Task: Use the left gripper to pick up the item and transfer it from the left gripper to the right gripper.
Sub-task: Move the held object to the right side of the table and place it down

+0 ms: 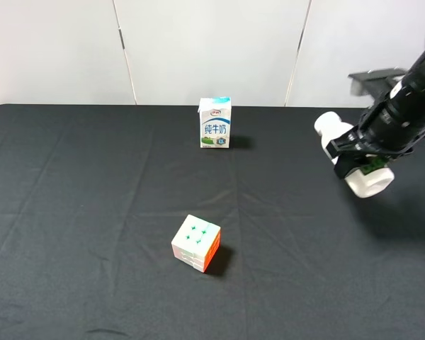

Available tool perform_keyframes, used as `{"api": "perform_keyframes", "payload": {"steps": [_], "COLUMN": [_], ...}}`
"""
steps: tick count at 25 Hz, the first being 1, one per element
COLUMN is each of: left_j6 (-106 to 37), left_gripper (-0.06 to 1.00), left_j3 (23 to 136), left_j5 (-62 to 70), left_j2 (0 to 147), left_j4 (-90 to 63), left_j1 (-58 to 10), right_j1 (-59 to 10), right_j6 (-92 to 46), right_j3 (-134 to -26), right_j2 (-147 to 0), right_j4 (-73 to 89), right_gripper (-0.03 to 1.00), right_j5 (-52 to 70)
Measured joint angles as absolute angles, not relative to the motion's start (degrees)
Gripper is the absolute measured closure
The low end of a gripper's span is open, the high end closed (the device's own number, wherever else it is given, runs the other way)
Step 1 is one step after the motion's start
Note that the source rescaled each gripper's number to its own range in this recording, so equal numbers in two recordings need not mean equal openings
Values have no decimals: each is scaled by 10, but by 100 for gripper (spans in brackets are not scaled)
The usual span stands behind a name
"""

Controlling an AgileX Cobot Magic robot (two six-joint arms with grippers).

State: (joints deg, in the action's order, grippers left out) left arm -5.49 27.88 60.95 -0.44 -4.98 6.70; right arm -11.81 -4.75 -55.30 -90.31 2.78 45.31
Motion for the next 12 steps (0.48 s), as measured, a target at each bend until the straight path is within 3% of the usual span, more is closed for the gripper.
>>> {"api": "perform_keyframes", "payload": {"steps": [12], "left_j6": [-55], "left_gripper": [-6], "left_j3": [279], "left_j5": [610], "left_j2": [-4], "left_j4": [-50], "left_j1": [67], "right_j1": [-118], "right_j6": [-47], "right_j3": [-553], "right_j2": [-1010], "right_j4": [7], "right_gripper": [97], "right_j5": [365]}}
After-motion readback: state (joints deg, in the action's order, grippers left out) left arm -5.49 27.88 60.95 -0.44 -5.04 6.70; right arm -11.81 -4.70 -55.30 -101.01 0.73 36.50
